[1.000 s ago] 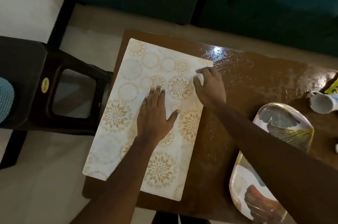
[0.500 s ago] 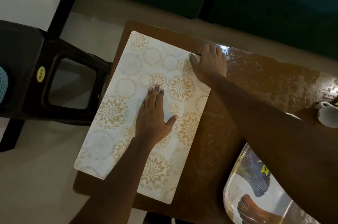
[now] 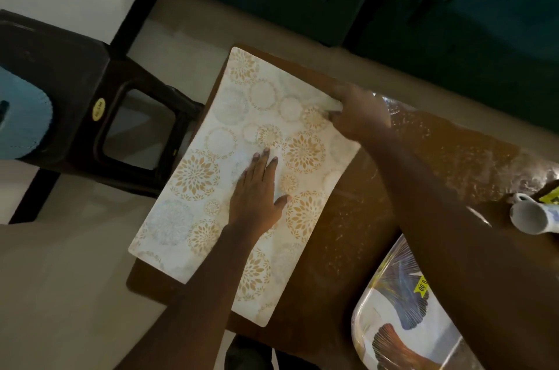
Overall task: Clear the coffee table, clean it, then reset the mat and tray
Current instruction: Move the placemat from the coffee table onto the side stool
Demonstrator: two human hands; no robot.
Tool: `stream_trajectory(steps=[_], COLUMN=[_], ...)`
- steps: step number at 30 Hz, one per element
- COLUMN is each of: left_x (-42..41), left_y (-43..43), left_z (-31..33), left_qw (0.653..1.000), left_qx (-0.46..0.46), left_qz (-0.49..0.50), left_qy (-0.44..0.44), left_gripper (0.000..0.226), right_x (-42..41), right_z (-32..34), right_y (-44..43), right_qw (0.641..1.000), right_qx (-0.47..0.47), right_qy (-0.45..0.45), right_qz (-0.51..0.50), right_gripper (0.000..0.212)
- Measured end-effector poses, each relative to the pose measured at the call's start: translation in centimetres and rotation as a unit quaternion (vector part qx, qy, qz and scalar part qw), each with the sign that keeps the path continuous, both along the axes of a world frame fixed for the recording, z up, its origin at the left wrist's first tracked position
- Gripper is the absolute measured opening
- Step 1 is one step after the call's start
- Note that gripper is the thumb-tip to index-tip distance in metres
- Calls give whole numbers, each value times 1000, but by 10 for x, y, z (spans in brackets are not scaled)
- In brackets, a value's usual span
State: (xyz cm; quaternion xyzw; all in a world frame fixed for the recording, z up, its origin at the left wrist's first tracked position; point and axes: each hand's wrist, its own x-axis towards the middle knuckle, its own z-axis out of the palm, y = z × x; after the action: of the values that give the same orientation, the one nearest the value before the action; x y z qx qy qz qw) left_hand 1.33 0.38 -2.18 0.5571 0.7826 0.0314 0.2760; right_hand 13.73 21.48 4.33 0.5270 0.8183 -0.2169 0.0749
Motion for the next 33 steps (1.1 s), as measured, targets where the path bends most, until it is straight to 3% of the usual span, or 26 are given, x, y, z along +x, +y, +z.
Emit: stream_trajectory(steps=[3,8,12,15,18,22,25,30,33], left_x=[0,-18,-32,-40,-51,-84,-118,-174,-210], left_y=[-8,-27,-46,-59,-70,-86,-99,-128,-143], left_z=[25,84,131,160,191,223,237,253,260], left_qw=[999,996,992,988,992,993,987,965,931], left_qx=[-4,24,28,26,49,80,117,164,185], left_qz=[32,74,107,136,113,86,101,207,312], left_qy=[-23,-46,-61,-76,-32,23,46,2,-43], left_gripper=[81,76,72,69,65,65,62,60,57], right_x=[-2,-3,5,14,17,11,-6,-66,-113], right_z=[32,97,158,181,197,204,205,207,208], right_y=[-20,-44,-61,-79,-103,-140,-172,-222,-250], right_qw=[999,994,974,930,878,816,735,649,621], right_qx=[42,-31,-56,-103,-132,-160,-182,-207,-210], right_qy=[-7,97,198,299,374,426,494,540,547], right_qz=[23,-29,-90,-189,-267,-357,-429,-495,-520], right_gripper=[23,23,37,29,15,21,23,15,15])
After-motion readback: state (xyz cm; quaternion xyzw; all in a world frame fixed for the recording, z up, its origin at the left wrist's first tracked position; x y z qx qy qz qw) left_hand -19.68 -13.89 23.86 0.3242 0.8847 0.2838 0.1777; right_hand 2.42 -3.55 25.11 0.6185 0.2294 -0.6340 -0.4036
